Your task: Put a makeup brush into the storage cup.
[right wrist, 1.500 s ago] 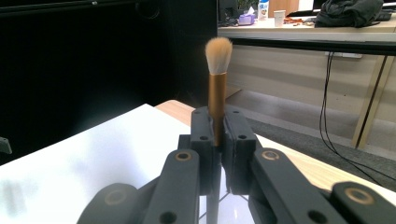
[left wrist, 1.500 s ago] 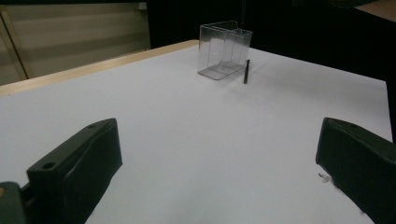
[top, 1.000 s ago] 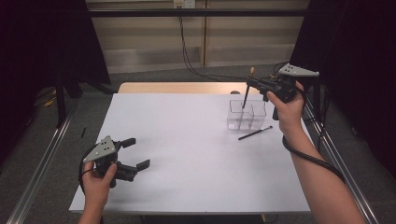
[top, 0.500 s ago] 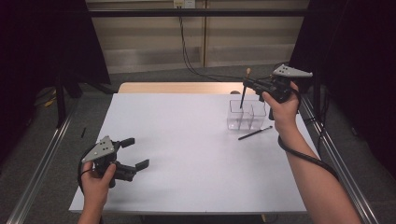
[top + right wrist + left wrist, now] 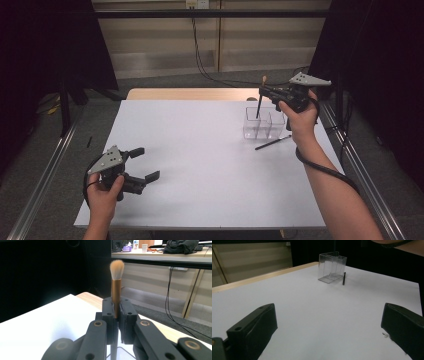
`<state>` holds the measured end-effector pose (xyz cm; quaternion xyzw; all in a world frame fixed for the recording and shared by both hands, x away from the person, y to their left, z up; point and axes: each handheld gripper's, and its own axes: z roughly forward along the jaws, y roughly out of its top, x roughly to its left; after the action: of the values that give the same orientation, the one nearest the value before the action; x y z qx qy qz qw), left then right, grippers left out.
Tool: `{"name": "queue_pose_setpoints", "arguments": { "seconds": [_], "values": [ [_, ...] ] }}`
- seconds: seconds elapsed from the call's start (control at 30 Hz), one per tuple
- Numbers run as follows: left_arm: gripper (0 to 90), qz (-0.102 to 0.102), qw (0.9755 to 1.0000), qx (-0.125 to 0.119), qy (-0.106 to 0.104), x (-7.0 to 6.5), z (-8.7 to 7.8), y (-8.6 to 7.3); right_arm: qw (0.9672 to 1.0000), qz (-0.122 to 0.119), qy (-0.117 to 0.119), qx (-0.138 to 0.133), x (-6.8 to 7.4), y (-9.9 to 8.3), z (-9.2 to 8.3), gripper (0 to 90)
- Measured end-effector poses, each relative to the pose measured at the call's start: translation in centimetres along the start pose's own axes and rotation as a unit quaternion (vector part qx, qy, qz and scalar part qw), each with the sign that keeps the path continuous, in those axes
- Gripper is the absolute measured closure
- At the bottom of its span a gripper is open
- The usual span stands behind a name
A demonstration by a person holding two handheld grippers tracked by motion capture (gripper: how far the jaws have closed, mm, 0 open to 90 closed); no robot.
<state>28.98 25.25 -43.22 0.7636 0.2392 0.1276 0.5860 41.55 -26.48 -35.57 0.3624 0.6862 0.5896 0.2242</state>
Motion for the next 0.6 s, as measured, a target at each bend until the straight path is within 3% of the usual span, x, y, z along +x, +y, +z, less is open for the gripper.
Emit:
{"name": "queue_pose_setpoints", "arguments": {
  "seconds": [0.6],
  "values": [
    [0.2,0.0,1.0,0.005,0.0,-0.1,0.2,-0.1,0.9999,-0.002,-0.001,0.014,-0.1,-1.6,0.5,84.5]
  ]
}}
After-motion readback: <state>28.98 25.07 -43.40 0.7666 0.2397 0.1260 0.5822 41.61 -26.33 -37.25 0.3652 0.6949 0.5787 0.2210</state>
